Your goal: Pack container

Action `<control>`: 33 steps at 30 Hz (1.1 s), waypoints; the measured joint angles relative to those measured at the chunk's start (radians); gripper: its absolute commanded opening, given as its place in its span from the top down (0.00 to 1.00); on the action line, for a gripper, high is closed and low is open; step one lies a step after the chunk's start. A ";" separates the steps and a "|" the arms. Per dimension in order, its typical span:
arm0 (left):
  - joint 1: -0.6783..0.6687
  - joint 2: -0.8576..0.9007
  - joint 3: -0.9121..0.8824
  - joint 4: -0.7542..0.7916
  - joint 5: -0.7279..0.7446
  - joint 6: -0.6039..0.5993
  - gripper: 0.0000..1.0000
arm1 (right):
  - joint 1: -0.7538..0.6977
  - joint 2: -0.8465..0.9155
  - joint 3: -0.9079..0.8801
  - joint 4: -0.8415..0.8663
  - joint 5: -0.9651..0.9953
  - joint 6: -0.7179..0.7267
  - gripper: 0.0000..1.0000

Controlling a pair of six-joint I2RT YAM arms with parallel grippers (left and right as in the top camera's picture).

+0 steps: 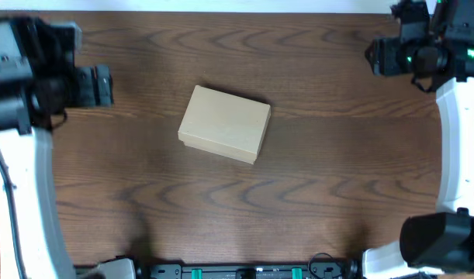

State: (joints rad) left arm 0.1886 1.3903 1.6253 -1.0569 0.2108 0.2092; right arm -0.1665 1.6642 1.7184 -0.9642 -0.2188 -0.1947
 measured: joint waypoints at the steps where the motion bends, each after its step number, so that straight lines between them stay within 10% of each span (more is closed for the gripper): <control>1: 0.000 -0.029 -0.039 0.015 0.010 0.002 0.05 | -0.013 -0.025 -0.049 0.026 -0.004 0.002 0.31; 19: 0.000 -0.564 -0.463 -0.029 0.221 0.234 0.05 | -0.074 -0.801 -0.941 0.378 -0.089 -0.015 0.28; 30: 0.000 -0.679 -0.547 -0.096 0.274 0.341 0.05 | -0.074 -0.871 -1.053 0.440 -0.175 -0.041 0.34; 33: 0.000 -0.678 -0.559 -0.084 0.280 0.346 0.05 | -0.074 -0.871 -1.053 0.475 -0.180 -0.036 0.17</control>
State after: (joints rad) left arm 0.1886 0.7124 1.0660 -1.1412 0.4908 0.5556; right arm -0.2401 0.7937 0.6651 -0.4896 -0.3985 -0.2310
